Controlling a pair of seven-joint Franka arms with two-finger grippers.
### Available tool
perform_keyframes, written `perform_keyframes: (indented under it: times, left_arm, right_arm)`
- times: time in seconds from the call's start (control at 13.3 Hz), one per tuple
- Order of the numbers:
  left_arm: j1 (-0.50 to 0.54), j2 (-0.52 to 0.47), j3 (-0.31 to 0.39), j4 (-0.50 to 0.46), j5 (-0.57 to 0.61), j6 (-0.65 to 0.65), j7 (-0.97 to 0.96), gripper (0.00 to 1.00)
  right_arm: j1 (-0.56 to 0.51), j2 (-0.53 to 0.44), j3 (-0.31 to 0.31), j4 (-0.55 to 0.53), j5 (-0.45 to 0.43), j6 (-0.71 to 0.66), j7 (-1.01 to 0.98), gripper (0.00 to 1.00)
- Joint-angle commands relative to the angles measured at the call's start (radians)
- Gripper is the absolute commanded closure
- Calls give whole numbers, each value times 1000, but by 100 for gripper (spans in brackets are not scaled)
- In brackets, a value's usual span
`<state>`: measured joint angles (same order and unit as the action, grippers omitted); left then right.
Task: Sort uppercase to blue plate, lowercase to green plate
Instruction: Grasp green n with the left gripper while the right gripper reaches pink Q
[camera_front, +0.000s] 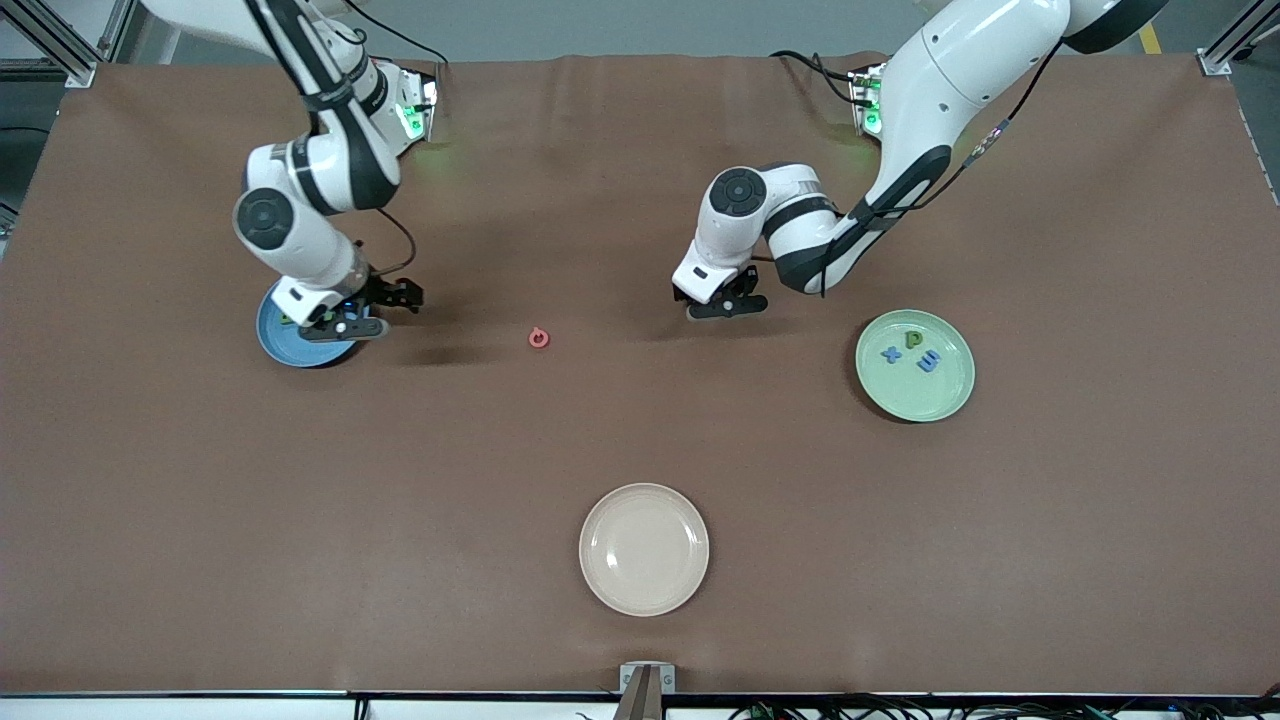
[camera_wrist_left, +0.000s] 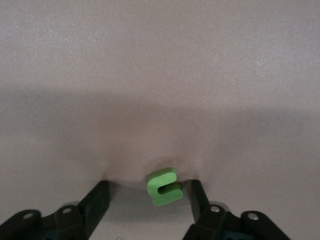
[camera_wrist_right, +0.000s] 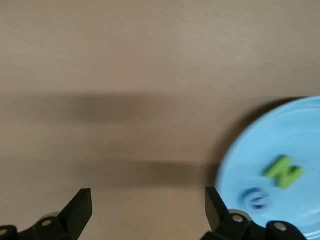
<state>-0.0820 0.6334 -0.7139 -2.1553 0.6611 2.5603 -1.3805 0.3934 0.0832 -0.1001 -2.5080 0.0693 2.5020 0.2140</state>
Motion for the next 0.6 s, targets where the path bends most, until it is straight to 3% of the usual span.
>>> perform_keyframes:
  times: [0.0, 0.3, 0.53]
  left_arm:
    - [-12, 23, 13, 23, 35, 9, -15, 47]
    - [-12, 28, 13, 32, 35, 9, -15, 63]
    - [-12, 26, 13, 35, 35, 9, -17, 73]
  right_arm:
    - [143, 93, -7, 110, 61, -5, 180, 0]
    - [254, 251, -7, 283, 87, 14, 342, 0]
    - [300, 345, -7, 317, 87, 131, 401, 0]
